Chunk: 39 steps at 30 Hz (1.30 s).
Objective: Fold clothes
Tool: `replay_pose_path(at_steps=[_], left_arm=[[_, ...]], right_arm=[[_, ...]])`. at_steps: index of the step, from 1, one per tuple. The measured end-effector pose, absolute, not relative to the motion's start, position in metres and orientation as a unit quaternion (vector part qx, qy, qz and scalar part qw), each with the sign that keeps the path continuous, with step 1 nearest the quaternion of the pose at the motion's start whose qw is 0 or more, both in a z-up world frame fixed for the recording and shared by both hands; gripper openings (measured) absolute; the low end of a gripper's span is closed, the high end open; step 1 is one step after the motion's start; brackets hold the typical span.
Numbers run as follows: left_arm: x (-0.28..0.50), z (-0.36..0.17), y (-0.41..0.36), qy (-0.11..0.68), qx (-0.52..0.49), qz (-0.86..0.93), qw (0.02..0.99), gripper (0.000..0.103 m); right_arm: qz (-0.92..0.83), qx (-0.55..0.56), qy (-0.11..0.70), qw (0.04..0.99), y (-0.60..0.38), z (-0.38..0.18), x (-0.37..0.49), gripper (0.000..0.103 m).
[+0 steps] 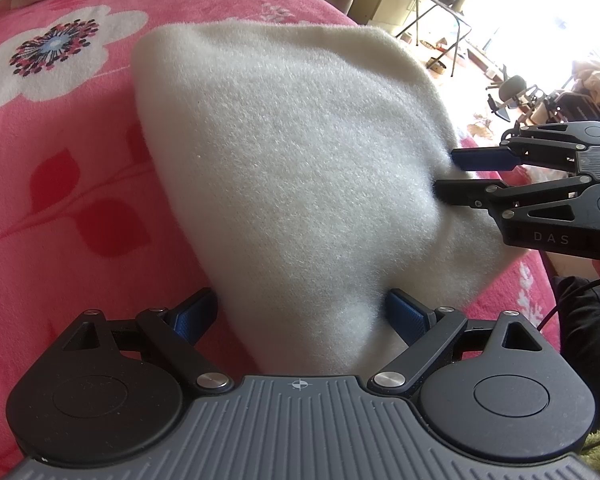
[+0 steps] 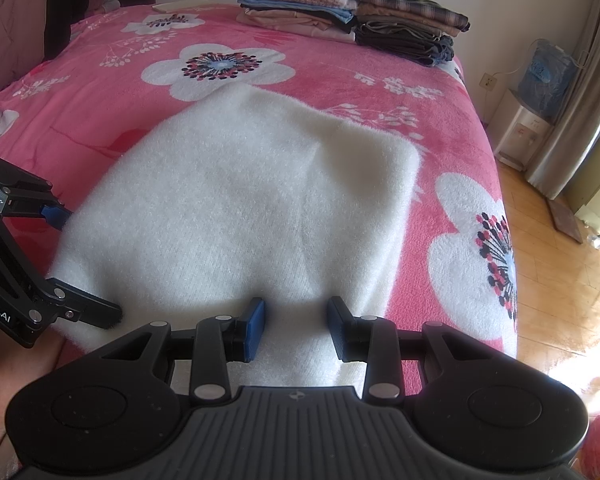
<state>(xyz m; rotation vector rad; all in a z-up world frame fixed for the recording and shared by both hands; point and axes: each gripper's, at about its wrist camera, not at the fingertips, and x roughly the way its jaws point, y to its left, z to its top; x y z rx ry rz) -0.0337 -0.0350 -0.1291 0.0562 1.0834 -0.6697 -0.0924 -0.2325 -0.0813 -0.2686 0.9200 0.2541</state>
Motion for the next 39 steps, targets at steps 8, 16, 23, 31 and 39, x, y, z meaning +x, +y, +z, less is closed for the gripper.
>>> replay_pose_path(at_steps=[8,16,23,31,39], left_arm=[[-0.033,-0.129,-0.035,0.507,0.025,-0.313,0.803,0.092],[-0.034,-0.128,-0.034,0.503,0.027,-0.315,0.804,0.092],[-0.032,-0.116,-0.012,0.486,0.007,-0.312,0.817,0.092],[-0.010,-0.100,0.021,0.468,-0.041,-0.267,0.842,0.091],[0.010,-0.106,0.019,0.480,-0.055,-0.255,0.838,0.090]], right_arm=[[0.122,-0.129,0.441,0.880,-0.232,-0.081,-0.092,0.037],[0.123,-0.130,0.440,0.880,-0.232,-0.082,-0.093,0.037],[0.127,-0.127,0.439,0.881,-0.234,-0.080,-0.093,0.037],[0.270,-0.160,0.381,0.870,-0.200,-0.043,-0.102,0.037],[0.409,-0.241,0.375,0.796,-0.144,-0.046,-0.108,0.023]])
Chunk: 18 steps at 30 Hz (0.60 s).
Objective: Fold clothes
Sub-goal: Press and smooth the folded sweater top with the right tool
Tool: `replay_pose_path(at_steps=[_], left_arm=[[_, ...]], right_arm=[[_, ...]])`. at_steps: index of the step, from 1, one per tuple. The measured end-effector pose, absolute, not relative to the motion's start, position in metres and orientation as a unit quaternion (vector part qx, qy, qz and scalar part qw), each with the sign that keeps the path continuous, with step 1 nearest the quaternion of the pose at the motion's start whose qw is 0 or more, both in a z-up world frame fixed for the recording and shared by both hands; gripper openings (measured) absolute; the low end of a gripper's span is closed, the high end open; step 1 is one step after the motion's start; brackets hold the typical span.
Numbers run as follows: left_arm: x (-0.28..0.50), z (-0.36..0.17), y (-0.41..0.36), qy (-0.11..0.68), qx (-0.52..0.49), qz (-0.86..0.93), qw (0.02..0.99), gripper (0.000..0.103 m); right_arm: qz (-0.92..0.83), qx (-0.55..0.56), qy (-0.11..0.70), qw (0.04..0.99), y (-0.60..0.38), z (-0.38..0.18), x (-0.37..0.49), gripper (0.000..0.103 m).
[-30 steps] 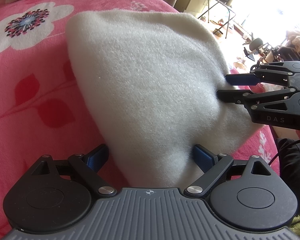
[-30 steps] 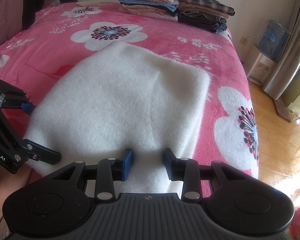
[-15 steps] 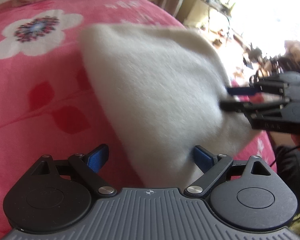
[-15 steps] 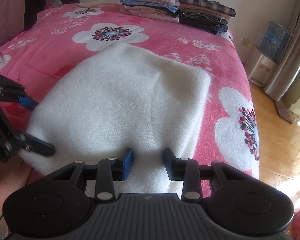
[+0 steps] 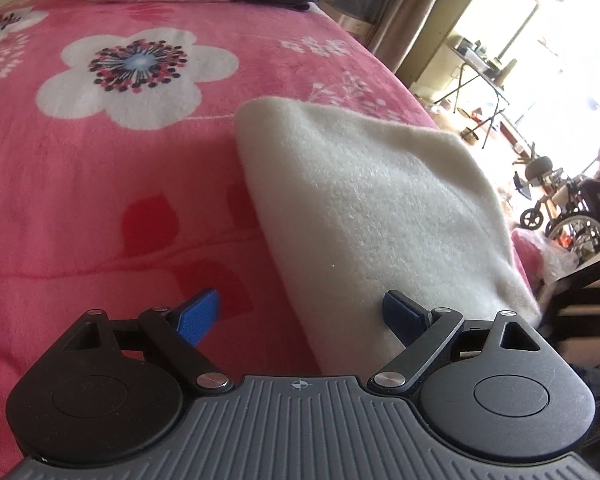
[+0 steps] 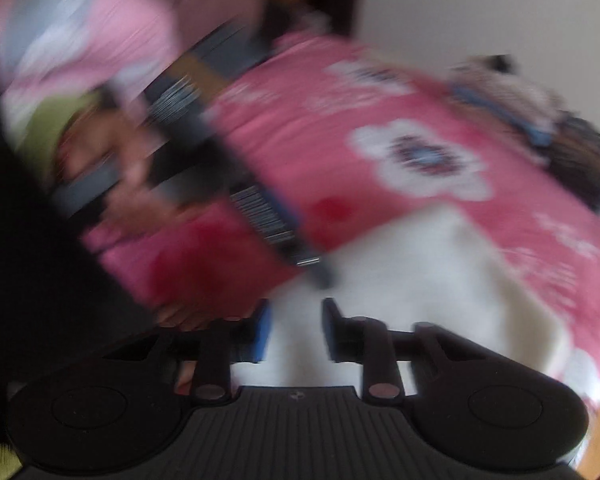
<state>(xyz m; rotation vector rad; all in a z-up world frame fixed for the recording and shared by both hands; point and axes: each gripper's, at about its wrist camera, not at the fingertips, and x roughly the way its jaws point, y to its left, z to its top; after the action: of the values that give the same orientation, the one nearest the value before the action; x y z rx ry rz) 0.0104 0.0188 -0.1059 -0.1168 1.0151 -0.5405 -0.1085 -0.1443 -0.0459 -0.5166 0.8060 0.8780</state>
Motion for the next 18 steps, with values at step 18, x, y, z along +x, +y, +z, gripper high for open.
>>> replay_pose_path(at_steps=[18], left_arm=[[0.016,-0.112,0.026,0.484,-0.068,-0.252,0.835,0.090]], right_arm=[[0.395,-0.344,0.393,0.756,-0.115,-0.108,-0.118,0.012]])
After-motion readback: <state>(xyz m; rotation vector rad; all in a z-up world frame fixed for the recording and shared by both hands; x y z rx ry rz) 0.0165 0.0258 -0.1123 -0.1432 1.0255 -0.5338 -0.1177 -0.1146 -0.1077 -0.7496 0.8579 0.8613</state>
